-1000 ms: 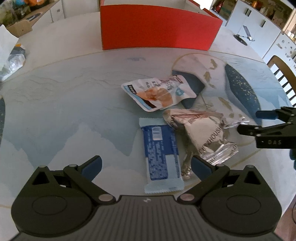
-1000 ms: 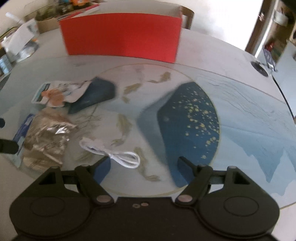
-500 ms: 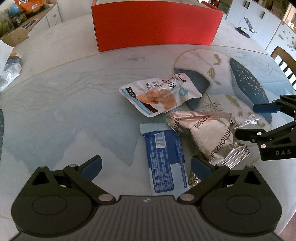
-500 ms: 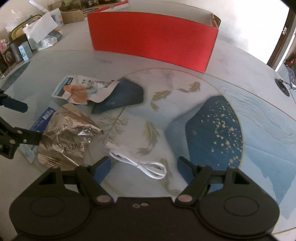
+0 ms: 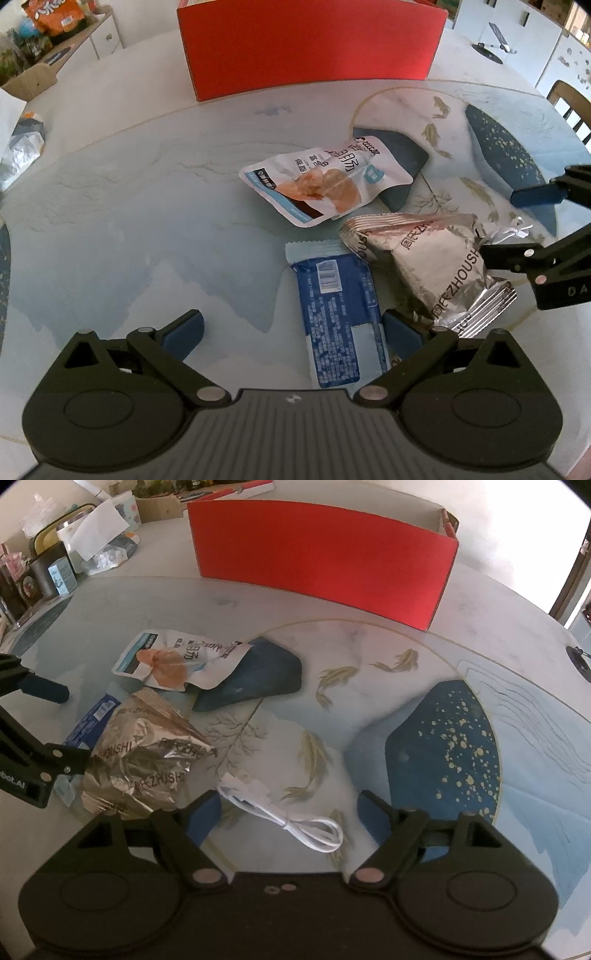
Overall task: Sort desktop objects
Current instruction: 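Grasp the blue wrapped bar with the left tool while the right tool grasps the white USB cable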
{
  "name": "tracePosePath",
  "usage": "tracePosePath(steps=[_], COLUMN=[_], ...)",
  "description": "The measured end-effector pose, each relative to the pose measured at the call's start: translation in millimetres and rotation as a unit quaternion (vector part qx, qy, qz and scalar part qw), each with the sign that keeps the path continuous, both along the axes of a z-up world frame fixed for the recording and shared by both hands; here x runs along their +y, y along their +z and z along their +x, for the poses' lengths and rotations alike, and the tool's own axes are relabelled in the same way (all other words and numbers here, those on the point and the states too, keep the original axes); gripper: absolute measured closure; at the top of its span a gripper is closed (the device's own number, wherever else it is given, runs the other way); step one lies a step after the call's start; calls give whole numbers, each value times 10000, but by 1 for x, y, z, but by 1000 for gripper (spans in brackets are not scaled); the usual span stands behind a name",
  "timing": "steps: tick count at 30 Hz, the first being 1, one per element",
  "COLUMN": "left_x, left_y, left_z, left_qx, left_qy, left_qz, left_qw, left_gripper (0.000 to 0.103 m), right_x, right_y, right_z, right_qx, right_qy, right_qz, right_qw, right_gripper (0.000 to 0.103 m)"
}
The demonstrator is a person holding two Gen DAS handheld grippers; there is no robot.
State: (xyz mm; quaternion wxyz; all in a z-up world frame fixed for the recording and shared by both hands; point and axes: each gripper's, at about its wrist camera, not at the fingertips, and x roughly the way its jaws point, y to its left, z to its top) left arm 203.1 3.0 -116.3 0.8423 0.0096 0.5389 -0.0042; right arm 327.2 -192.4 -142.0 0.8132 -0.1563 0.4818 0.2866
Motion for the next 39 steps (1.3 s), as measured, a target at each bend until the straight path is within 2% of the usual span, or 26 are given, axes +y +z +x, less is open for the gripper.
tracePosePath(steps=[10, 13, 18, 20, 22, 23, 24, 25, 28, 30, 39], left_x=[0, -2, -7, -9, -11, -11, -12, -12, -12, -11, -4], left_y=[0, 1, 8, 10, 11, 11, 12, 12, 13, 13, 13], left_z=[-2, -4, -6, -7, -7, -8, -8, -7, -7, -6, -7], left_qx=[-104, -150, -289, -309, -346, -360, -371, -380, -377, -382, -369], left_qy=[41, 78, -103, -177, -238, -245, -252, -261, -248, -237, -97], left_qz=[7, 8, -5, -7, -4, -8, -12, -11, -26, -65, -228], left_qw=[9999, 9999, 9995, 9994, 9991, 9991, 9990, 9989, 9990, 9990, 9990], left_gripper=[0, 4, 33, 40, 49, 54, 61, 63, 67, 67, 68], right_x=[1, 1, 0, 0, -1, -2, -4, -5, -7, -7, -5], right_y=[0, 0, 1, 1, 2, 3, 5, 6, 8, 9, 13], right_z=[1, -2, -3, -3, -4, -4, -5, -5, -4, -4, -6], right_qx=[47, -16, -59, -52, -64, -82, -104, -113, -100, -77, -68], right_qy=[74, -12, -49, -45, -45, -55, -72, -88, -43, -25, -114], right_qz=[-38, -35, -15, -16, 3, 25, 42, 57, 41, 22, -80], right_qw=[10000, 10000, 10000, 10000, 10000, 9999, 9999, 9999, 9999, 10000, 9999], right_gripper=[20, 22, 24, 26, 34, 46, 65, 71, 77, 86, 87])
